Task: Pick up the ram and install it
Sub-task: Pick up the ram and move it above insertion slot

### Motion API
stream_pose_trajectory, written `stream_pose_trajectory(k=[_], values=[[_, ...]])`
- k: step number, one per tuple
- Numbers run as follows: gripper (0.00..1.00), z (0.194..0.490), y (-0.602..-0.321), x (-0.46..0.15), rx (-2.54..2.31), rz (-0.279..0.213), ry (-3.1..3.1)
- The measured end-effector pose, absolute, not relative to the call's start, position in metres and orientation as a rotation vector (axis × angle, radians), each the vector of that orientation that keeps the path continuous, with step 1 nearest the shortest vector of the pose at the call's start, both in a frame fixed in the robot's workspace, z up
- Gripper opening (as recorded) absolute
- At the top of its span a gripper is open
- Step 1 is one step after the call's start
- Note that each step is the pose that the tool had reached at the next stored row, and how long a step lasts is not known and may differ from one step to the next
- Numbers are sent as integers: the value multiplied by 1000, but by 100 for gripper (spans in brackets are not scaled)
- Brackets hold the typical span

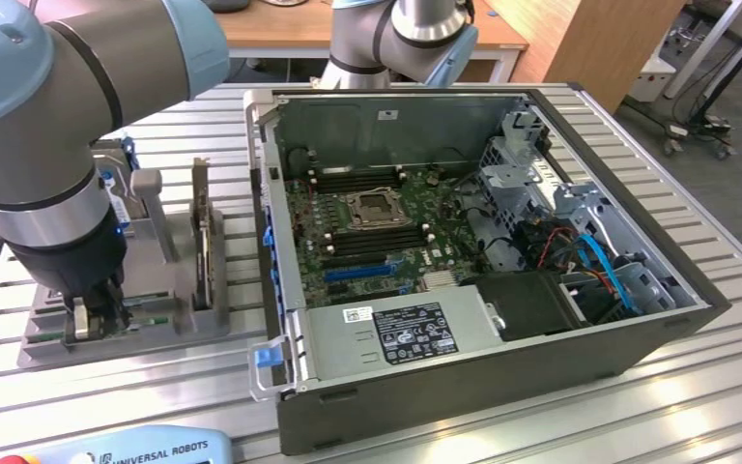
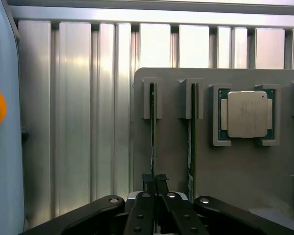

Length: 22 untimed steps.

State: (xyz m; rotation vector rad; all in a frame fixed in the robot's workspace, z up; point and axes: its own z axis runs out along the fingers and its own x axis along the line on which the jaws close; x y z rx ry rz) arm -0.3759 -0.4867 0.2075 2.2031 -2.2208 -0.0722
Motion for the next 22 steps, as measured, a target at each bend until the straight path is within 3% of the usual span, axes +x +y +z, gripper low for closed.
stream_pose_trajectory(k=[22], values=[[12, 261, -487, -376, 2204, -72, -2220]])
